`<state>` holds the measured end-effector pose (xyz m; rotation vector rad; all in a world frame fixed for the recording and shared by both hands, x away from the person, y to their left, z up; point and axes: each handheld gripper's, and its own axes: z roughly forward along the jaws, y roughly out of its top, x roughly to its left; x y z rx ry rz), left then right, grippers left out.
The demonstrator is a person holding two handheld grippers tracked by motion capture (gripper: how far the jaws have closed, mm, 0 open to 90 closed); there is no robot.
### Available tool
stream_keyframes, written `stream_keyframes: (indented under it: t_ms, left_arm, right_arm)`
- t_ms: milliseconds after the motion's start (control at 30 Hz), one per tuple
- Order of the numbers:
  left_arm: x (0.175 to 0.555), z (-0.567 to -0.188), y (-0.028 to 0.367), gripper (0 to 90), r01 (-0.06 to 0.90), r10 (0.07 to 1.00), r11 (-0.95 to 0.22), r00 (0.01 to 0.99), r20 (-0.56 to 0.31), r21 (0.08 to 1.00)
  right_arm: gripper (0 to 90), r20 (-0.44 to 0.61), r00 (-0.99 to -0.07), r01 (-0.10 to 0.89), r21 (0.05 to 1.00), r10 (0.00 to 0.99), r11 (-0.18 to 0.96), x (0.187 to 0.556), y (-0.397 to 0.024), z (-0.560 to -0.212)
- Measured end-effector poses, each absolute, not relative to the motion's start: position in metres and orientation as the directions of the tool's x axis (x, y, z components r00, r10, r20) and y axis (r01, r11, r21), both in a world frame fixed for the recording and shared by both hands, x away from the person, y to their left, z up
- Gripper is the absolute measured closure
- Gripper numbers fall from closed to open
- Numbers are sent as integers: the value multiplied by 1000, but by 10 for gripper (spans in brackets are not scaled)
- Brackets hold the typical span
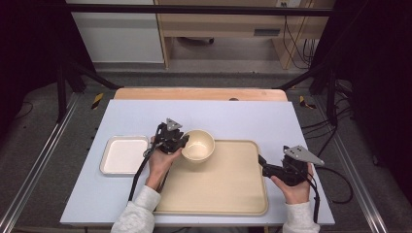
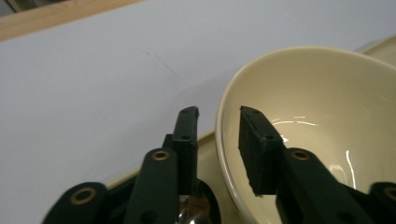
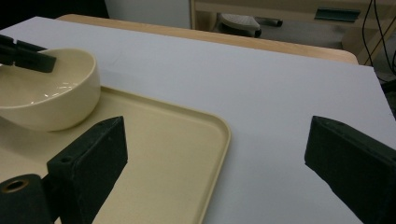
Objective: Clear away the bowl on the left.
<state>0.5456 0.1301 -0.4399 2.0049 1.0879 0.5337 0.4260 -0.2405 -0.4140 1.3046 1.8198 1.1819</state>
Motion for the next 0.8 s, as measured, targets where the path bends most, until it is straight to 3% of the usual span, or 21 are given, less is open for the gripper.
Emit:
stream_keyframes:
  t_ms: [267, 800]
  left_arm:
    - [528, -420, 146, 503, 448, 821, -324, 571, 12, 833]
    - [482, -405, 194, 413, 391, 821, -290, 570, 18, 873]
  right_arm:
    - [63, 28, -331, 408, 906, 943, 117, 426, -241, -414]
    - [63, 25, -318, 408, 906, 948, 113, 425, -244, -414]
